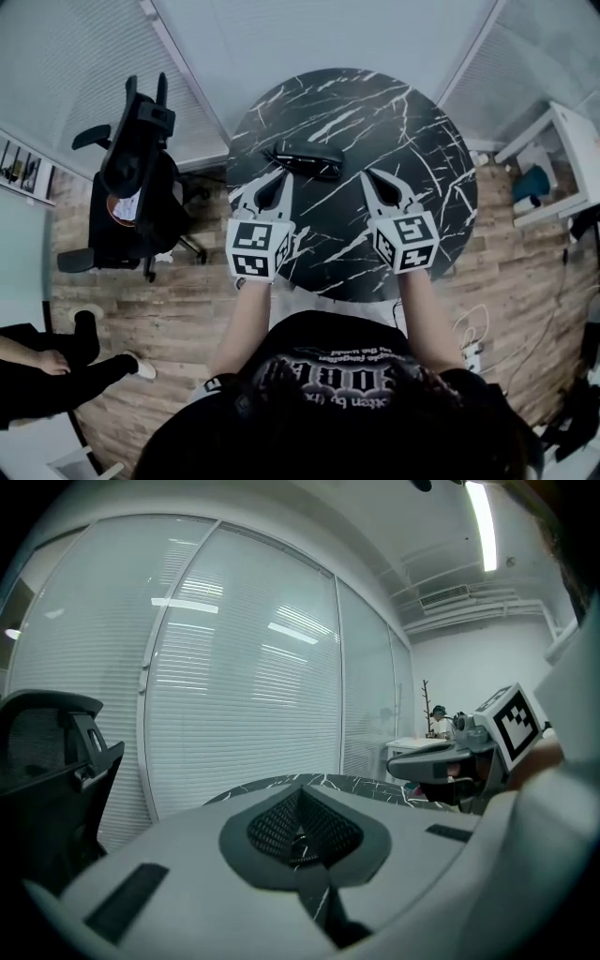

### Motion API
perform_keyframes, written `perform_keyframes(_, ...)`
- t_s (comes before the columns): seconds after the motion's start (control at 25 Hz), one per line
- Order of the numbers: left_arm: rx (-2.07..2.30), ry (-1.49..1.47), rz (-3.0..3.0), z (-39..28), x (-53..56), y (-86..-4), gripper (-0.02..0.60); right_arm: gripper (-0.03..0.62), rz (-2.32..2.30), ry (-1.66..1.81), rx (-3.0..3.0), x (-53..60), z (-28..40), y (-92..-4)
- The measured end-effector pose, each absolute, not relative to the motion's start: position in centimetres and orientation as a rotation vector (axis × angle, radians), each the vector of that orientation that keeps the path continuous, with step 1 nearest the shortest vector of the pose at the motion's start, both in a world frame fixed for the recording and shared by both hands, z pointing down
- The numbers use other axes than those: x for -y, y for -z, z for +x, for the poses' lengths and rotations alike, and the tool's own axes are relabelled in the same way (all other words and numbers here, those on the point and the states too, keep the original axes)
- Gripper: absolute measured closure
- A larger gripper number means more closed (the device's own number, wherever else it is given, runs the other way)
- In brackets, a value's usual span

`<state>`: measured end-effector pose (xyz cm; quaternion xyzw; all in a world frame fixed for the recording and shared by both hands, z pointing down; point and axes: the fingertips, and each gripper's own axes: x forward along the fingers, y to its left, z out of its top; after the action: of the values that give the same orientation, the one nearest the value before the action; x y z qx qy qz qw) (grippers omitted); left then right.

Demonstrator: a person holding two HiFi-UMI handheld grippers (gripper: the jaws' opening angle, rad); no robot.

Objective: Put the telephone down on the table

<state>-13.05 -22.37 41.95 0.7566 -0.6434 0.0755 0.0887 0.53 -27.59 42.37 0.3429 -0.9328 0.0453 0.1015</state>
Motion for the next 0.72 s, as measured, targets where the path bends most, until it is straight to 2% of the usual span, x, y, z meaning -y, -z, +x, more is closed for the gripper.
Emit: perform_keyframes(0.72, 1.907, -0.216, 2.242, -13.49, 21.87, -41.86, 0.580, 0.565, 1.077, -0.118, 2.755, 27.51, 1.64, -41.76)
